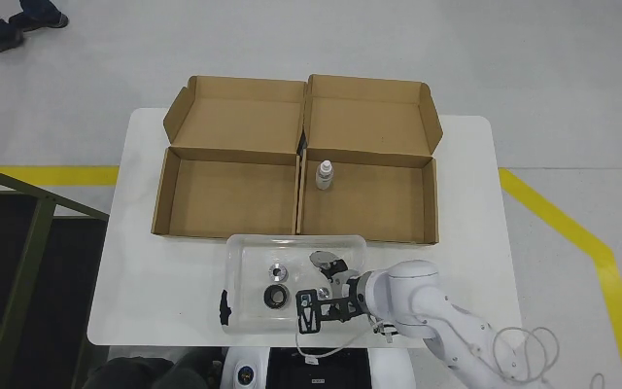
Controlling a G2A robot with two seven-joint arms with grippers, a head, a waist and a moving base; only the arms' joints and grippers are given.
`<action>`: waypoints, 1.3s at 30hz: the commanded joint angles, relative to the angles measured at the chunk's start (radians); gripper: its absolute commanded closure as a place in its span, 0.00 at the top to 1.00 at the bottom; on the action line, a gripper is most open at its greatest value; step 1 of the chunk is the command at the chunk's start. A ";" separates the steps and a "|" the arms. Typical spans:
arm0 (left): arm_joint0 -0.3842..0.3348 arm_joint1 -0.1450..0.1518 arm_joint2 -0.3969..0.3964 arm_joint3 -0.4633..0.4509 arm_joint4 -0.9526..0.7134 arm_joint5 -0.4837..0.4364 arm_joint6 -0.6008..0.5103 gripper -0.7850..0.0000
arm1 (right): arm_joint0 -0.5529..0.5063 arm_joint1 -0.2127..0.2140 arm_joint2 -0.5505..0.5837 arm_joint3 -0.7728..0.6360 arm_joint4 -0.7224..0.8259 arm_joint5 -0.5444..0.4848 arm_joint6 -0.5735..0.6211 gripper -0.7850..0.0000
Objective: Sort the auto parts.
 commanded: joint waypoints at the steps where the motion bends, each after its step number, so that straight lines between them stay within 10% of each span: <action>1: 0.000 0.000 0.000 0.000 0.000 0.000 0.000 1.00 | 0.005 0.000 -0.009 0.005 0.000 0.002 0.006 0.96; 24: 0.000 0.000 0.000 0.000 0.000 0.000 0.000 1.00 | 0.055 0.003 -0.102 0.074 -0.036 0.035 0.040 0.46; 32: 0.000 0.000 0.000 0.000 0.000 0.000 0.000 1.00 | 0.067 0.013 -0.117 0.072 -0.027 0.037 0.042 0.00; 39: 0.000 0.000 0.000 0.000 0.000 0.000 0.000 1.00 | 0.078 0.020 -0.102 0.026 0.014 0.030 0.019 0.00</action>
